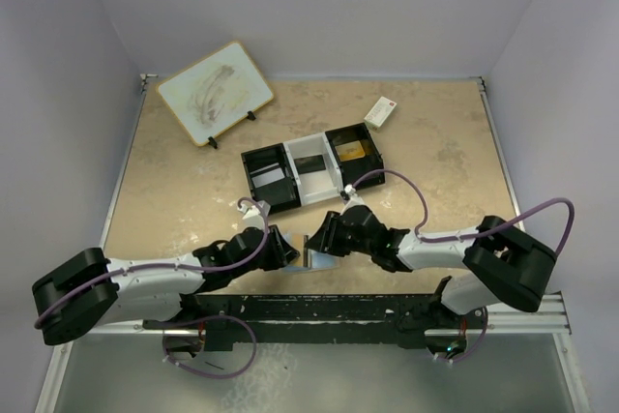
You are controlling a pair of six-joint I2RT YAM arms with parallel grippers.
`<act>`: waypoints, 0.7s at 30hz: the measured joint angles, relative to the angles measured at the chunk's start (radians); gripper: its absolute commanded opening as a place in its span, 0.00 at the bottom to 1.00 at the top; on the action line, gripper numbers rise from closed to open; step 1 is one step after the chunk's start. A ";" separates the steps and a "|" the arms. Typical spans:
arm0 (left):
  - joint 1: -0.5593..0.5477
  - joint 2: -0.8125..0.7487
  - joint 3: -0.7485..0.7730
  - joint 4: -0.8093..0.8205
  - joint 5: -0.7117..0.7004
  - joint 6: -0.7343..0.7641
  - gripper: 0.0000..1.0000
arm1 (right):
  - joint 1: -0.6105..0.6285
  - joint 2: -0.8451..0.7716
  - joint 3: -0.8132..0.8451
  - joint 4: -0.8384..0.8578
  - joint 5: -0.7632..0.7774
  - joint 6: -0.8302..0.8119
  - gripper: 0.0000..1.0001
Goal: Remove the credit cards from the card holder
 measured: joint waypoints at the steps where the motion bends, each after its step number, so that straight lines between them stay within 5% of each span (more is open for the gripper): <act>1: 0.000 -0.005 0.000 -0.007 -0.004 0.001 0.29 | -0.002 0.008 0.000 0.002 -0.001 0.002 0.40; 14: 0.000 -0.019 0.029 -0.097 -0.048 0.037 0.09 | -0.012 0.047 -0.005 0.038 -0.021 0.026 0.40; 21: 0.000 -0.014 0.031 -0.101 -0.050 0.045 0.07 | -0.026 0.060 -0.032 0.084 -0.034 0.045 0.38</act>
